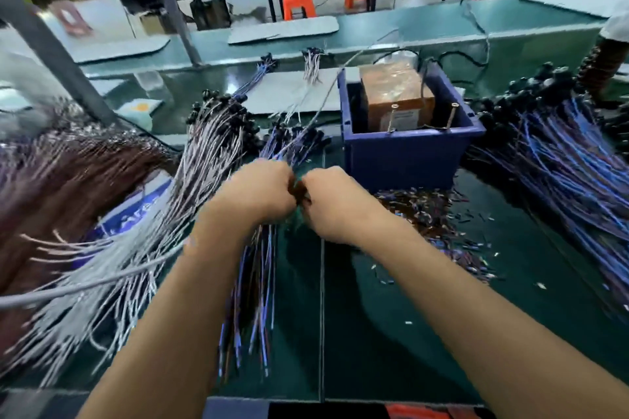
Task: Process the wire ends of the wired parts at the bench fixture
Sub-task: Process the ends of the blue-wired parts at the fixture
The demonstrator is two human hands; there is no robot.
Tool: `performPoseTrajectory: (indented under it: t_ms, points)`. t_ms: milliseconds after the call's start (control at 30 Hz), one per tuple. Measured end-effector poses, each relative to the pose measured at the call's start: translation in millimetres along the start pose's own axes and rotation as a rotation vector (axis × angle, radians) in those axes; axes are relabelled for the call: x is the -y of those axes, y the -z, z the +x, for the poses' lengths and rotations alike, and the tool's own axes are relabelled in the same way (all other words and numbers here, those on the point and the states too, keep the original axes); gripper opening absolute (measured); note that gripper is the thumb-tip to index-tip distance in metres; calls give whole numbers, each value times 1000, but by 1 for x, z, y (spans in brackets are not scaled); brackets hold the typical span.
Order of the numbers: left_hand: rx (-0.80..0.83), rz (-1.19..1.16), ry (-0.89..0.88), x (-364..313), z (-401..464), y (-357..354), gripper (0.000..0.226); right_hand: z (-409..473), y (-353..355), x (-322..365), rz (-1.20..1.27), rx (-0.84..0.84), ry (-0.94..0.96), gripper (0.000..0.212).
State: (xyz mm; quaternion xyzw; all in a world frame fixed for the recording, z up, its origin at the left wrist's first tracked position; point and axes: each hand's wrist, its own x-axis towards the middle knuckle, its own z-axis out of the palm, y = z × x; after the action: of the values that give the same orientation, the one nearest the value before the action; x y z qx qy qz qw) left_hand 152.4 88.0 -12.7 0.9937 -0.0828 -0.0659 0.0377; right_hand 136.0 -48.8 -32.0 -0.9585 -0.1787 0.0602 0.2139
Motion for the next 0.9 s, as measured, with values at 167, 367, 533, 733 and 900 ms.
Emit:
performPoseTrajectory:
  t_ms: [167, 367, 533, 733, 900]
  points:
    - [-193, 7, 127, 21, 20, 3, 12, 43, -21, 21, 47, 4, 42, 27]
    - [-263, -77, 111, 21, 57, -9, 13, 61, -28, 16, 83, 30, -105, 33]
    - [-213, -132, 110, 17, 73, -15, 11, 55, -30, 5, 449, 32, -157, 36]
    - [-302, -238, 186, 1, 87, -12, 18, 51, -37, 0, 614, -61, -211, 13]
    - [-229, -174, 246, -7, 91, -7, 13, 47, -35, -5, 612, -22, -188, 12]
